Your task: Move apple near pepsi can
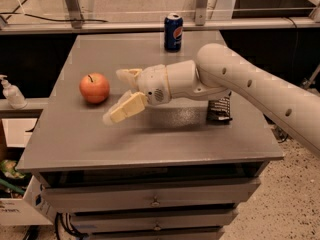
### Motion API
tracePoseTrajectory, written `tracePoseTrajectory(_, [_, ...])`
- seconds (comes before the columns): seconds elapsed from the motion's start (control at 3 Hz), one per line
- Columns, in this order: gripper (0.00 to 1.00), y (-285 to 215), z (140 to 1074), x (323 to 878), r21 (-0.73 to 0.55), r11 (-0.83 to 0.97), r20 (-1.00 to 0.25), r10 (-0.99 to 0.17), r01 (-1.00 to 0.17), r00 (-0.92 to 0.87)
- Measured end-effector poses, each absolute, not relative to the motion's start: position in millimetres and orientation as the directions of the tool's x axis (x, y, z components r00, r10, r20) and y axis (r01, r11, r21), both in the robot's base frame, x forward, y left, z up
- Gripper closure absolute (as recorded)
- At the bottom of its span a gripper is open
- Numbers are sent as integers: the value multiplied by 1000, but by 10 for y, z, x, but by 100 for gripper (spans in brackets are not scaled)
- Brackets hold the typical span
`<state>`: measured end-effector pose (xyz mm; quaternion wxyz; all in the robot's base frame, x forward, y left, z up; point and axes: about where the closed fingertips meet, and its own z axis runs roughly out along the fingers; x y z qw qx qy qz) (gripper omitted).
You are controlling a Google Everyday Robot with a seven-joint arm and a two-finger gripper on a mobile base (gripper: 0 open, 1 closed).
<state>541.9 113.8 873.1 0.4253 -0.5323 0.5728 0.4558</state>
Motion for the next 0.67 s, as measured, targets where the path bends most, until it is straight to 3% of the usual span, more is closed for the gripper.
tracePoseTrajectory(0.67, [0, 1786, 8631, 5957, -12, -122, -973, -229, -992, 40])
